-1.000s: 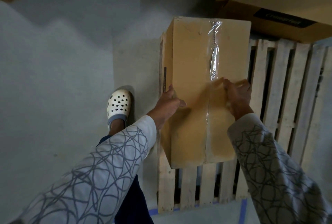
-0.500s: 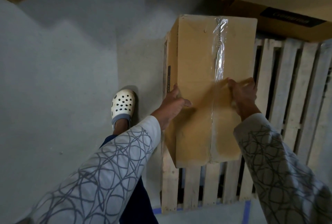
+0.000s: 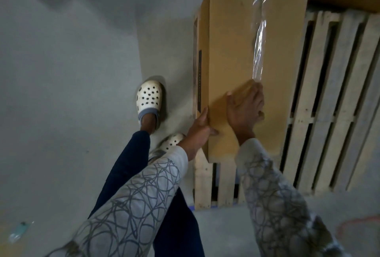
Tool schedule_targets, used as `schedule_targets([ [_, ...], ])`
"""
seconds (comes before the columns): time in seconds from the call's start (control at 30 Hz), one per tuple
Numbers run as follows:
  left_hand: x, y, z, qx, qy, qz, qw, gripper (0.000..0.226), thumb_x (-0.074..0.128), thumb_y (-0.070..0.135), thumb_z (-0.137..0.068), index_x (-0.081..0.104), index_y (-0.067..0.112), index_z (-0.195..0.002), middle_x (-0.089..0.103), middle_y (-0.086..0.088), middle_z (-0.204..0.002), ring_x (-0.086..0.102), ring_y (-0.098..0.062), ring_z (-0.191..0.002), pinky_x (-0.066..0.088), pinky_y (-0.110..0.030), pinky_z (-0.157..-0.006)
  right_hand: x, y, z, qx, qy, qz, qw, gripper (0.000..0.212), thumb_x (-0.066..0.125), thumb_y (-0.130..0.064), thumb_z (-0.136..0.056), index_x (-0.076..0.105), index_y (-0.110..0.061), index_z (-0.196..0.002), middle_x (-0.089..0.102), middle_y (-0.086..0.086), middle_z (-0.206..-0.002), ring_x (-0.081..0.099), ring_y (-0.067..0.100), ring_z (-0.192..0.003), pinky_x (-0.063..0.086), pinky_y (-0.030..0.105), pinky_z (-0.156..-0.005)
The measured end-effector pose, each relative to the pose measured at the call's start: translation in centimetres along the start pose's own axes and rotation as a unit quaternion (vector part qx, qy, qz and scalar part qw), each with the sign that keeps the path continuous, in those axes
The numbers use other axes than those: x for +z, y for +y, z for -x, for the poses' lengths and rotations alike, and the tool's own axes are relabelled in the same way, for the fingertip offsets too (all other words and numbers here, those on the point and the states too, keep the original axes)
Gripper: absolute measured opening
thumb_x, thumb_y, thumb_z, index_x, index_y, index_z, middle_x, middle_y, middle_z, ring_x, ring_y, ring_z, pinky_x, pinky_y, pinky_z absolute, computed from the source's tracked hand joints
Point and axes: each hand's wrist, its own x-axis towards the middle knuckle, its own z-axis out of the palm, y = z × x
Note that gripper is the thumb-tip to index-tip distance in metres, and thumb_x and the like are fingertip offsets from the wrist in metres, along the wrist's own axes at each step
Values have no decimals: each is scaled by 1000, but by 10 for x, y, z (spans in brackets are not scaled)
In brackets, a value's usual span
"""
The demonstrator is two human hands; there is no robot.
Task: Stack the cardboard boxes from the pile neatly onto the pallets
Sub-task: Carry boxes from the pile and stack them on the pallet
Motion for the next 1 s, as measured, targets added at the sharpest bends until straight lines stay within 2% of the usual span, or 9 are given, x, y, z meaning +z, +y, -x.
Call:
schedule_targets([
  [0.13, 1, -33, 17, -16, -14, 28, 999, 79, 41, -27, -92, 29, 15, -159, 56, 5, -130, 55, -5, -98, 50, -11, -65, 29, 20, 73, 14, -50, -35, 998, 87, 62, -48, -96, 15, -20, -165, 9, 7, -172, 11, 30, -156, 21, 65, -116],
  [0.23, 3, -53, 28, -53, -26, 58, 997, 86, 36, -26, -93, 23, 23, -162, 37, 9, -152, 55, -26, -130, 48, -12, -55, 39, 38, 105, 52, -92, -51, 993, 84, 63, -41, -98, 16, -24, -165, 5, 6, -173, 8, 30, -157, 18, 58, -120],
  [0.33, 4, -58, 32, -63, -46, 54, 996, 93, 33, -27, -89, 20, 27, -163, 34, 11, -153, 51, -25, -127, 43, -11, -47, 41, 50, 108, 14, -119, -52, 991, 83, 64, -37, -97, 19, -20, -164, 6, 12, -172, 8, 32, -158, 7, 45, -125],
  [0.5, -9, -55, 44, -39, -38, 0, 999, 91, 47, -15, -91, 23, 34, -163, 31, 6, -165, 39, -25, -145, 47, -10, -65, 16, 45, 100, 30, -170, -59, 983, 82, 66, -31, -97, 20, -16, -163, 8, 13, -172, 9, 31, -158, 10, 43, -125],
  [0.6, -17, -41, 89, -12, -24, -40, 999, 78, 45, -14, -97, 27, 28, -161, 43, 9, -148, 55, -12, -116, 44, -2, -58, -18, 33, 118, 59, -178, -86, 978, 73, 65, -30, -98, 31, -13, -160, 16, 12, -170, 16, 29, -156, 16, 38, -124],
  [0.67, -22, -34, 132, -8, -8, -71, 997, 75, 46, -11, -99, 27, 25, -161, 45, 5, -144, 53, -16, -120, 48, -8, -78, -51, 20, 140, 90, -192, -123, 970, 66, 64, -31, -98, 39, -14, -157, 18, 8, -170, 18, 26, -156, 17, 38, -125],
  [0.73, -34, -35, 177, 0, 1, -109, 994, 79, 53, -10, -97, 26, 27, -161, 46, 0, -148, 44, -25, -139, 42, -30, -110, -90, 4, 169, 102, -201, -162, 961, 60, 64, -32, -98, 46, -15, -153, 24, 6, -169, 22, 24, -155, 20, 39, -126],
  [0.8, -44, -33, 224, 10, 22, -95, 995, 78, 54, -13, -96, 29, 24, -159, 47, -4, -146, 41, -30, -144, 33, -42, -121, -128, -10, 200, 98, -207, -190, 955, 53, 65, -30, -98, 54, -15, -147, 35, 6, -164, 31, 25, -151, 25, 39, -125],
  [1.0, -71, 1, 383, 103, 63, -73, 990, 47, 49, -2, -103, 47, 9, -148, 53, -9, -138, 49, -24, -132, 39, -38, -99, -232, -63, 293, 26, -239, -224, 944, 38, 57, -32, -102, 62, -17, -137, 61, 4, -141, 57, 25, -126, 46, 39, -108],
])
